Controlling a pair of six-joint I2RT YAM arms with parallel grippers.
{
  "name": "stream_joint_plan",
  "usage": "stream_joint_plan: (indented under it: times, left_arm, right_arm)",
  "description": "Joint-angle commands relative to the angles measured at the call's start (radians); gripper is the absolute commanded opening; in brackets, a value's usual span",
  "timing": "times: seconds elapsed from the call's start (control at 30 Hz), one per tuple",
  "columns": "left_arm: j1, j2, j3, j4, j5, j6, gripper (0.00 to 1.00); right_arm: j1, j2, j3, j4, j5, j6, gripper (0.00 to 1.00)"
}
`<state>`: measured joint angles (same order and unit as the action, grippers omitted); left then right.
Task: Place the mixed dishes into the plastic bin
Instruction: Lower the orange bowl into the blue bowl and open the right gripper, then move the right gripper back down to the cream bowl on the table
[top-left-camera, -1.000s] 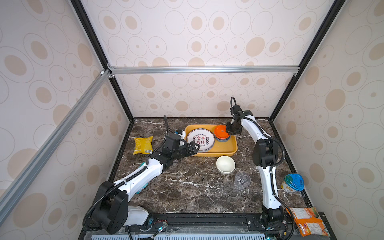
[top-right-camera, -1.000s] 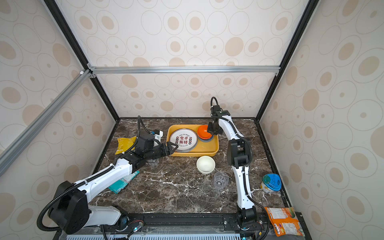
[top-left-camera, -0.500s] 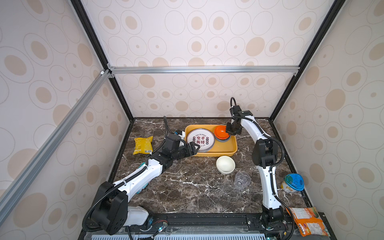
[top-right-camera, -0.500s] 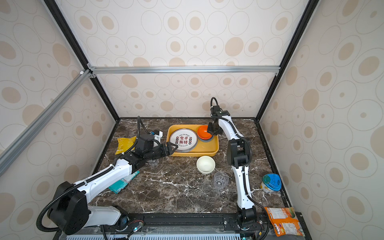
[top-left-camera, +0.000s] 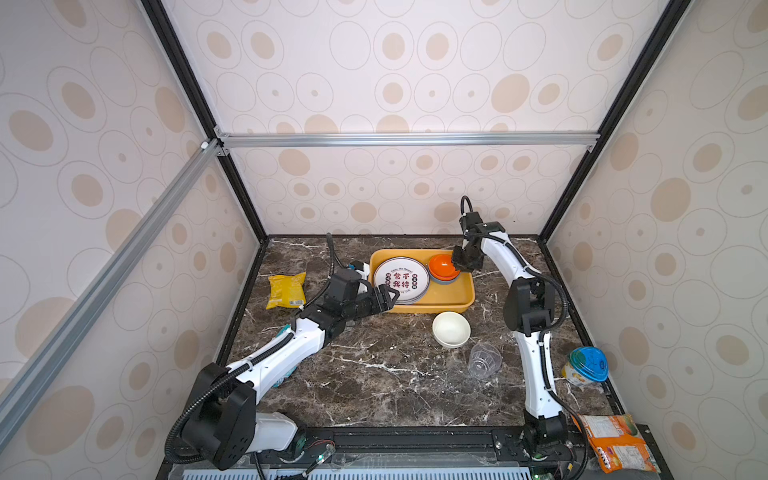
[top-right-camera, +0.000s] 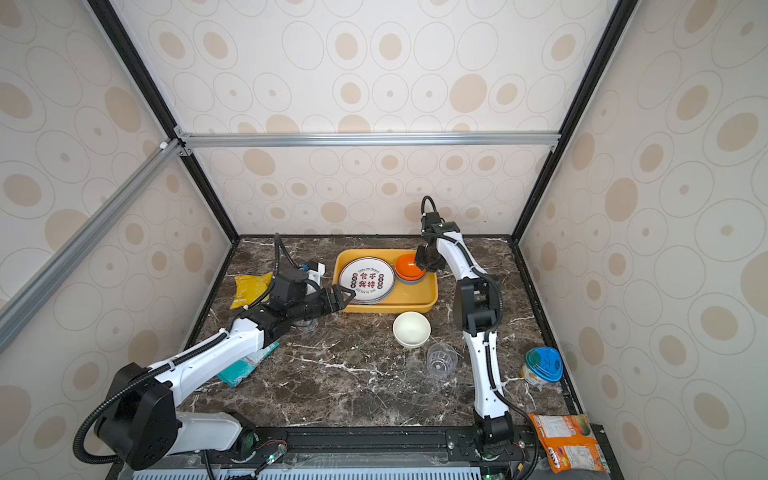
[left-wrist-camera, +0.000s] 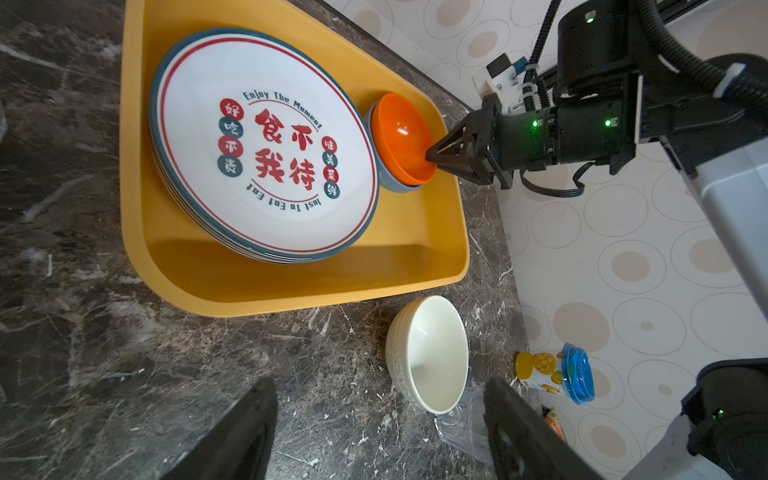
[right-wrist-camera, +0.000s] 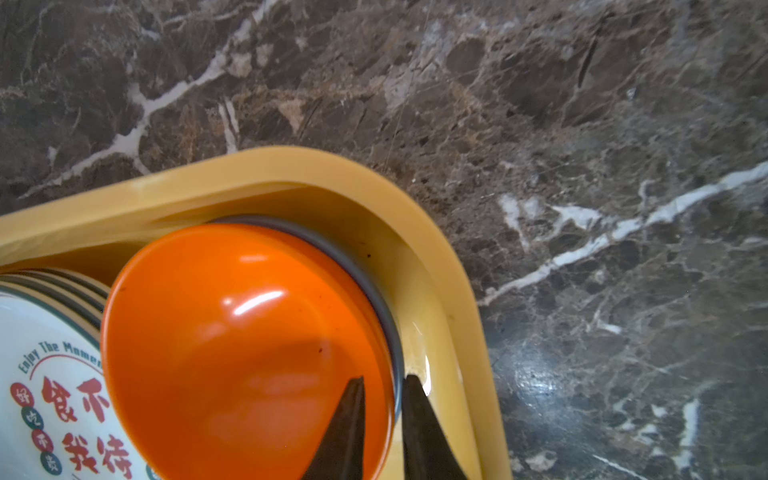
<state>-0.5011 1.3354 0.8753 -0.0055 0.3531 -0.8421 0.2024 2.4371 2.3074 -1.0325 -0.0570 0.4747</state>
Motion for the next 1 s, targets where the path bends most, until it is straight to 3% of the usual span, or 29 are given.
stream_joint_plan:
  times: [0.0,0.53,0.97]
  left_arm:
    - [0.009,-0.030,-0.002,0.025,0.004,-0.013,0.78]
    - [0.004,-0.051,-0.009,0.019,0.061,0.005,0.79]
    - [-0.051,-0.055,-0.012,-0.014,0.112,0.041,0.79]
  right_arm:
    - [-0.004,-0.033,-0.002,-0.021,0.014,0.008,0.22]
    - [0.003,-0.396,-0.394,0.093,0.004,-0.011,0.35]
    - [0.006,-0.716,-0.774,0.188,-0.127,-0.026,0.39]
